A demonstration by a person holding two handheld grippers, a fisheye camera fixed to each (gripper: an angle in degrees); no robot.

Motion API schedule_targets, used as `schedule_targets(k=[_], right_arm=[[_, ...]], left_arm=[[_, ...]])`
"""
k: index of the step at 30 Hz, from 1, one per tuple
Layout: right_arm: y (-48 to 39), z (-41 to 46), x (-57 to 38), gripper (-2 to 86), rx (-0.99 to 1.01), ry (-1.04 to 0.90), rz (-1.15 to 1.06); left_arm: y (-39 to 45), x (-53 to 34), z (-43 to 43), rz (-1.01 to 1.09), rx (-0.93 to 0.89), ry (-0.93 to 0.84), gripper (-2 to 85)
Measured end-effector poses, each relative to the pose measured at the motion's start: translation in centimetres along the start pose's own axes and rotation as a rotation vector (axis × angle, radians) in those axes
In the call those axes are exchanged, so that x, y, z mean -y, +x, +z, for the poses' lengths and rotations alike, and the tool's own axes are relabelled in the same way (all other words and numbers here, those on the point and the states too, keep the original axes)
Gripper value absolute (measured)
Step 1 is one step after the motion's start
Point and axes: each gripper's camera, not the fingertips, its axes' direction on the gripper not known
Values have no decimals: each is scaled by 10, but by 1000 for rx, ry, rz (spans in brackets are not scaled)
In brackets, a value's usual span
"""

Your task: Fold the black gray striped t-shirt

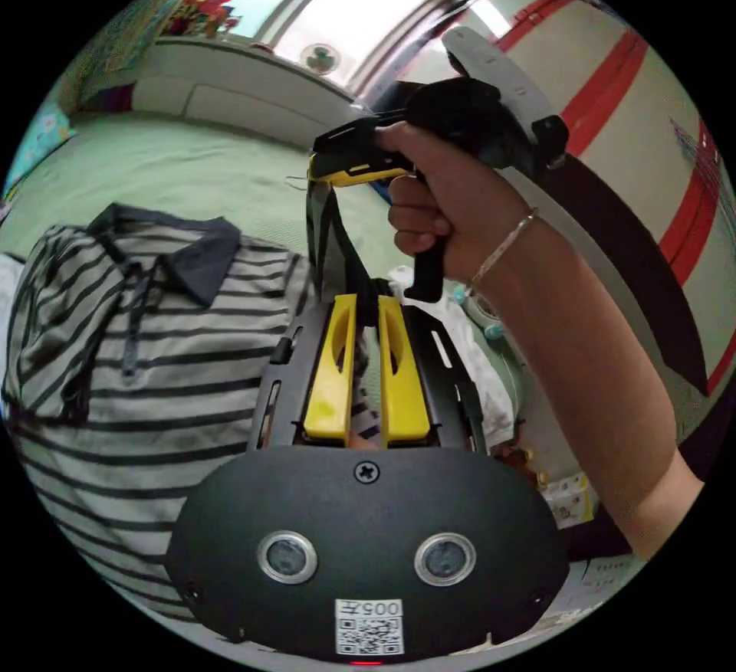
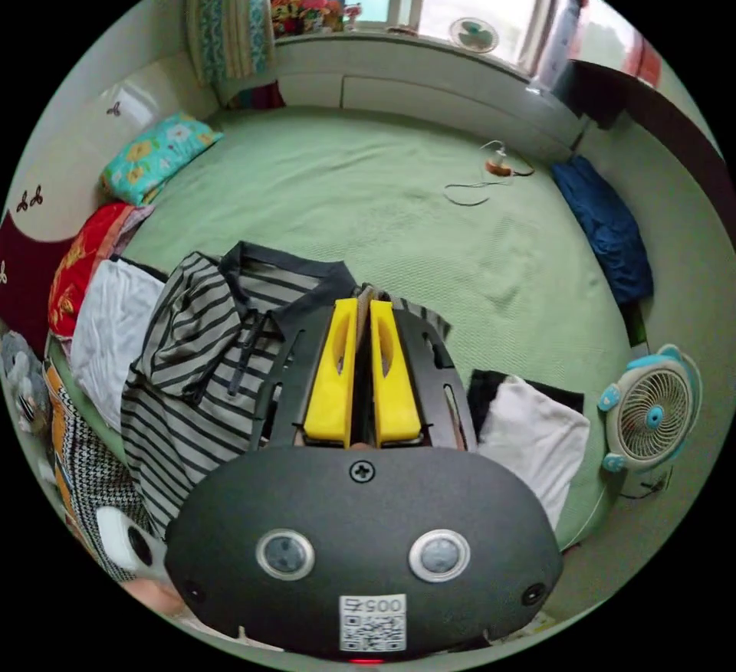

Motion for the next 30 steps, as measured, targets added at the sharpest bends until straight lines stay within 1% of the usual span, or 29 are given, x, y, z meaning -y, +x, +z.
schedule_targets(k=[2,4,6,8,9,11,13,15,17,19,22,24,25,27,30], right_arm=[[-37,52,9,21,28,-93,-11],[-50,79,13,41,53,-145,-3],[-48,79,13,62,128,-95,-4],[-31,55,13,81,215,11,-32],[-25,49,13,86,216,27,-39],[4,34,10,96,183,47,-55],[29,38,5,96,159,11,-28],[53,52,-2,96,162,-36,38],[73,77,-13,96,213,-84,124],[76,96,-18,97,223,-108,162],[70,129,-22,87,209,-177,211],[61,141,-23,30,201,-210,207],[56,137,-20,-1,218,-176,199],[51,124,-10,-11,220,-115,185],[43,105,15,-15,120,-70,171]], left_arm=[[-29,-12,-9,-59,63,-28,70],[-63,-27,-21,-116,112,-55,74],[-79,-35,-30,-129,147,-49,77],[-87,-37,-38,-150,114,-31,78],[-84,-32,-42,-124,62,-20,79],[-67,-23,-46,-12,54,-3,82],[-51,-19,-41,66,39,-19,82],[-50,-21,-35,60,20,-43,83],[-53,-22,-30,49,27,-76,83],[-55,-21,-29,50,36,-105,82],[-59,-20,-38,39,35,-110,81],[-62,-19,-44,27,15,-111,80],[-64,-18,-47,22,3,-111,79],[-63,-15,-53,20,-17,-105,79],[-58,-10,-64,48,-3,-96,79]])
